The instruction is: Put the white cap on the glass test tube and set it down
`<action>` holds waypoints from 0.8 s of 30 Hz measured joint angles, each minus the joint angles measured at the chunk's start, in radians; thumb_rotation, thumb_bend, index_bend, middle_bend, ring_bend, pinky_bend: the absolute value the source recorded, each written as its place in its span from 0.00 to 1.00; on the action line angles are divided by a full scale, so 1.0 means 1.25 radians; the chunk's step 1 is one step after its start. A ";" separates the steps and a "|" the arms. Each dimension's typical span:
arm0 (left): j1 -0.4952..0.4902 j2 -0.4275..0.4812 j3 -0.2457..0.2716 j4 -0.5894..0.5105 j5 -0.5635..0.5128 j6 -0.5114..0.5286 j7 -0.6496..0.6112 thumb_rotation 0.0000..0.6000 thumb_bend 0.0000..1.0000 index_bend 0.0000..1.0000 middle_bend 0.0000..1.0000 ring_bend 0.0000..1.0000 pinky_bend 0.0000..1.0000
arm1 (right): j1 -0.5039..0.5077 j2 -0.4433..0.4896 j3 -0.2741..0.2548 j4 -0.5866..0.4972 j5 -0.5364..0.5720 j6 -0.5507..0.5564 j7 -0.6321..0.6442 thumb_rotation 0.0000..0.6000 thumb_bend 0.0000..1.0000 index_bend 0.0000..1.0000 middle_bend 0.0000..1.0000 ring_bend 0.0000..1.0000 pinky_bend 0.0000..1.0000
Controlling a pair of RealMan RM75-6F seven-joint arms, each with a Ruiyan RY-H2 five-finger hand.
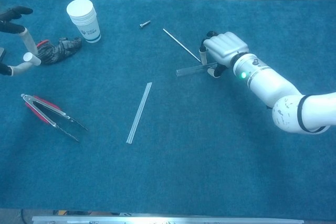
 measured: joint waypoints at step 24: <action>-0.001 0.009 -0.013 0.014 -0.010 -0.017 -0.039 1.00 0.33 0.51 0.01 0.00 0.02 | -0.012 0.004 0.028 -0.018 -0.009 0.001 0.073 1.00 0.34 0.67 0.31 0.10 0.22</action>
